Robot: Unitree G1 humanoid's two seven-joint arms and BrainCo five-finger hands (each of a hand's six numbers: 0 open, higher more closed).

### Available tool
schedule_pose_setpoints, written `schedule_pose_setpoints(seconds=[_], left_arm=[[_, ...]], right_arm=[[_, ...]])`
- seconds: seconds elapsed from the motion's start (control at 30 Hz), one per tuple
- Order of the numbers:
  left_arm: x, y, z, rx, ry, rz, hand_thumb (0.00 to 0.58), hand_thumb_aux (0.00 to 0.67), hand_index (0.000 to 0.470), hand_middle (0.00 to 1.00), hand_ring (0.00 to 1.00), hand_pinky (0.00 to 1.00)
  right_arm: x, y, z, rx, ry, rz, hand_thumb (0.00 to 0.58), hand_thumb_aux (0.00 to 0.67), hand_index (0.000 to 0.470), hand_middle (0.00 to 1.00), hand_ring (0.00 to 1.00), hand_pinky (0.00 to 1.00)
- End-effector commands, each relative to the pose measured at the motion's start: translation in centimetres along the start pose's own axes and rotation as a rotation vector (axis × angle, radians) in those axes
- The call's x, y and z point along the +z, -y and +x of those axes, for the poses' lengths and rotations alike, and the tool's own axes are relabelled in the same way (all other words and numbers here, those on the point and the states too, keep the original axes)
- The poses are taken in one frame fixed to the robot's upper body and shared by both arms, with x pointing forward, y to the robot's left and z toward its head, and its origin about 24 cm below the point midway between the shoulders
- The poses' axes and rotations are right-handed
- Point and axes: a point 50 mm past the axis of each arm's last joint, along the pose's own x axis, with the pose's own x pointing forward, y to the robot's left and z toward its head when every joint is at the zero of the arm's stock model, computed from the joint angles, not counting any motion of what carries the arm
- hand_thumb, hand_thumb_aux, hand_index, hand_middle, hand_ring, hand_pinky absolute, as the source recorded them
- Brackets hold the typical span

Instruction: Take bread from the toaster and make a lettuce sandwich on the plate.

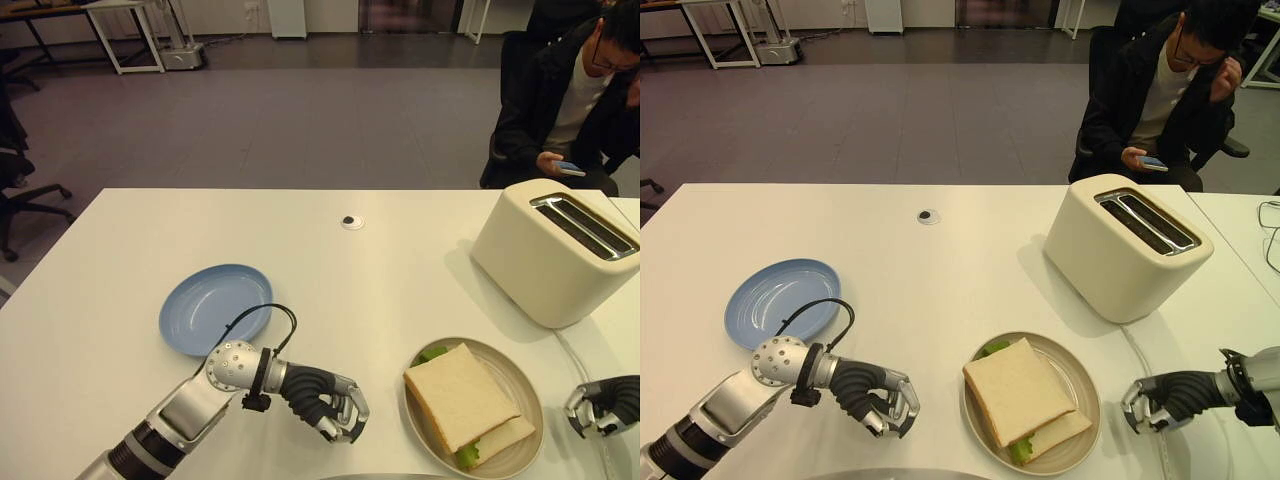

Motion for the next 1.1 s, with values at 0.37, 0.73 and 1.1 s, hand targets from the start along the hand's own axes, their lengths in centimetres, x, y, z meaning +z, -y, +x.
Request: schedule_pose_setpoints(seconds=[0.37,0.73,1.1], left_arm=[[-2.2,1.6,5.6,-0.175,-0.179,0.204,0.58,0.67,0.47,1.0,1.0,1.0],[-4.7,-2.4,7.2,-0.002,-0.263,0.051,0.58,0.67,0.47,1.0,1.0,1.0],[-5.7,-10.0,5.1,0.535,-0.334,0.071,0.58,0.67,0.47,1.0,1.0,1.0]], right_arm=[[6.0,-0.2,6.4,0.102,0.012,-0.42,0.58,0.67,0.47,1.0,1.0,1.0],[10.6,1.0,9.7,-0.056,0.085,-0.484,0.58,0.67,0.47,1.0,1.0,1.0],[16.7,9.2,9.5,-0.778,0.374,-0.395,0.58,0.67,0.47,1.0,1.0,1.0]])
